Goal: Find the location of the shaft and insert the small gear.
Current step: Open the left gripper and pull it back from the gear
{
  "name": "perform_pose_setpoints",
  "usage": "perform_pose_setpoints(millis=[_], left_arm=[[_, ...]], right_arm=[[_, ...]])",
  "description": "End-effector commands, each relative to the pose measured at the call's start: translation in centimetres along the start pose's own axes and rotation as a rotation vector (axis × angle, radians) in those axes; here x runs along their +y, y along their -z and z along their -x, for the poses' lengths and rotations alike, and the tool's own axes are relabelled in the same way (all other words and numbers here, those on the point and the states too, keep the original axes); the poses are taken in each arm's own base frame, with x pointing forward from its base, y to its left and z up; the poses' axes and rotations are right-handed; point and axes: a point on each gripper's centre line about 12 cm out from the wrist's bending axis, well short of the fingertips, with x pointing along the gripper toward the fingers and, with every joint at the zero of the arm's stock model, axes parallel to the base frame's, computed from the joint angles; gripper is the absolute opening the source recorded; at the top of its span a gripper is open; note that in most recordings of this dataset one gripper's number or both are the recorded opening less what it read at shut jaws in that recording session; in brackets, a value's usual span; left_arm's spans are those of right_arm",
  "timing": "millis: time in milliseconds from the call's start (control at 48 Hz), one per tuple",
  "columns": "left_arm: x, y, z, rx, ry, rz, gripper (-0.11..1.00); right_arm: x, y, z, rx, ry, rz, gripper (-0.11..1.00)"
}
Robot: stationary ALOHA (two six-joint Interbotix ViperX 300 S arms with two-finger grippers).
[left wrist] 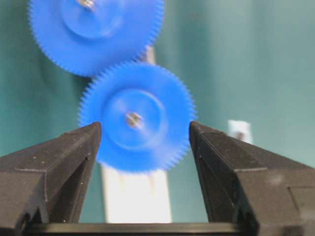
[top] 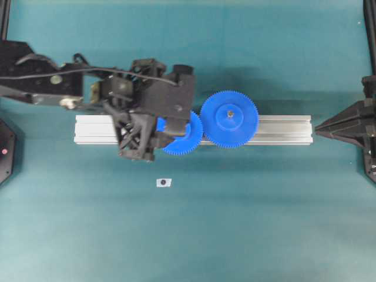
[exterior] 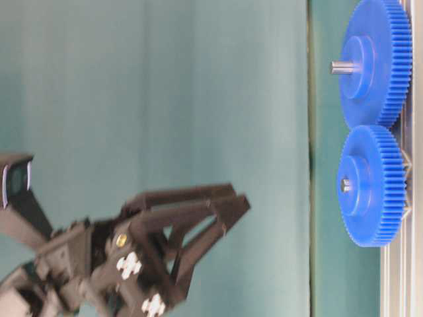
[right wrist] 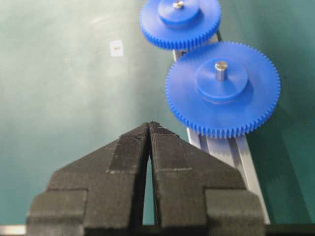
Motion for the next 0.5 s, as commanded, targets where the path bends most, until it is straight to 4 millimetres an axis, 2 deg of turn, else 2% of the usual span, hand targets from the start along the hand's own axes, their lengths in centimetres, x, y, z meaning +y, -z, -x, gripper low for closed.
perform_pose_setpoints(millis=[0, 479], left_arm=[[-0.3, -0.6, 1.7, -0.045, -0.001, 0.021, 0.71], [-0.7, 0.6, 5.1, -0.153, -0.004, 0.1, 0.71]], right_arm=[[0.1, -0.5, 0.0, -0.014, -0.001, -0.01, 0.08], [0.1, -0.5, 0.1, -0.017, -0.001, -0.01, 0.08]])
